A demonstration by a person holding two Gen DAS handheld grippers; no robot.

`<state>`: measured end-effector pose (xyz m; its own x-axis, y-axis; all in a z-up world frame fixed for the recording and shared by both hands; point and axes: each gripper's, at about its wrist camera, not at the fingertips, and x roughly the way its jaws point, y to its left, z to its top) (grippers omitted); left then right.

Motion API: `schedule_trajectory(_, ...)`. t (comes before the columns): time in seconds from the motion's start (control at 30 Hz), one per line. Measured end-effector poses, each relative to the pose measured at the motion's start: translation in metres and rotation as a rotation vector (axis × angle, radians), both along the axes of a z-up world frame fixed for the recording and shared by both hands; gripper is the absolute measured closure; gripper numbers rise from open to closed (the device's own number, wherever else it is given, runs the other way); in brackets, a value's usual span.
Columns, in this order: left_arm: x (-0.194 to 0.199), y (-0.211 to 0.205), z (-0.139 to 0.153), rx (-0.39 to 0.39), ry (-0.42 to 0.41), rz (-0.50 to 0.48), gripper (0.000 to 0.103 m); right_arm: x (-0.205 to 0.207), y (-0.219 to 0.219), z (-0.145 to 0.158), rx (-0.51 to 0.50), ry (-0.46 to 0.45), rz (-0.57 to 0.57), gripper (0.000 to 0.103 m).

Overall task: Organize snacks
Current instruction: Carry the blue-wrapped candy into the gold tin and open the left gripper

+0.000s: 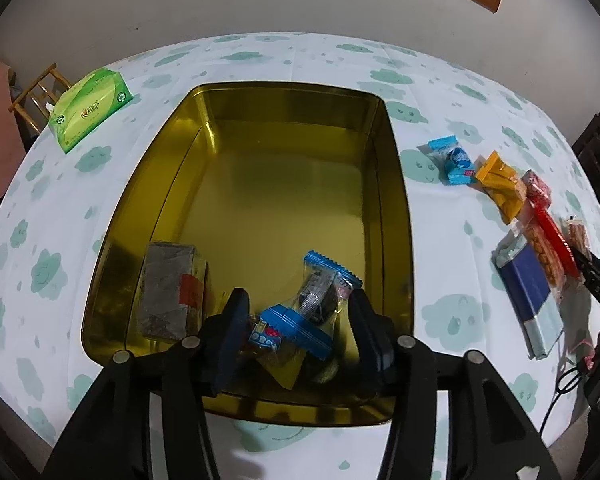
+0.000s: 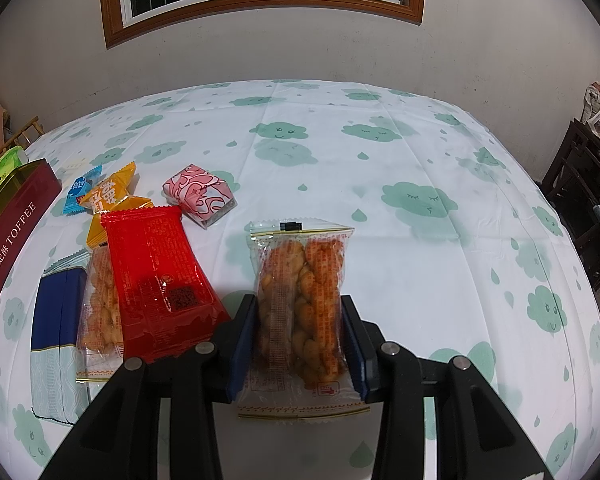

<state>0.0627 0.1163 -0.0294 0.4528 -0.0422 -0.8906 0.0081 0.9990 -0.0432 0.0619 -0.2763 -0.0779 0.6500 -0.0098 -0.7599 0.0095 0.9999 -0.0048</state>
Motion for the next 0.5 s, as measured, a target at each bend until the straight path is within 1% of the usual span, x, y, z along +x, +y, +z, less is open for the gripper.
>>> schedule_trajectory(0.1, -0.004, 0.001, 0.006, -0.012, -0.012, 0.004, 0.050, 0.000, 0.000, 0.000, -0.002, 0.000, 0.000, 0.063)
schedule_trajectory(0.13, -0.005, 0.001, 0.008, -0.014, -0.018, 0.006, 0.047, 0.000, 0.000, 0.000, -0.002, 0.000, -0.002, 0.063)
schedule_trajectory(0.3, -0.014, 0.004, 0.020, 0.005, -0.057, 0.026, 0.042, 0.002, 0.000, 0.001, -0.011, 0.014, -0.012, 0.063)
schedule_trajectory(0.4, -0.019, 0.008, 0.025, 0.020, -0.076, 0.048, 0.037, 0.003, 0.002, 0.003, -0.034, 0.024, -0.035, 0.063)
schedule_trajectory(0.5, -0.024, 0.013, 0.026, 0.004, -0.085, 0.059, 0.032, 0.001, 0.004, 0.009, -0.056, 0.011, -0.060, 0.064)
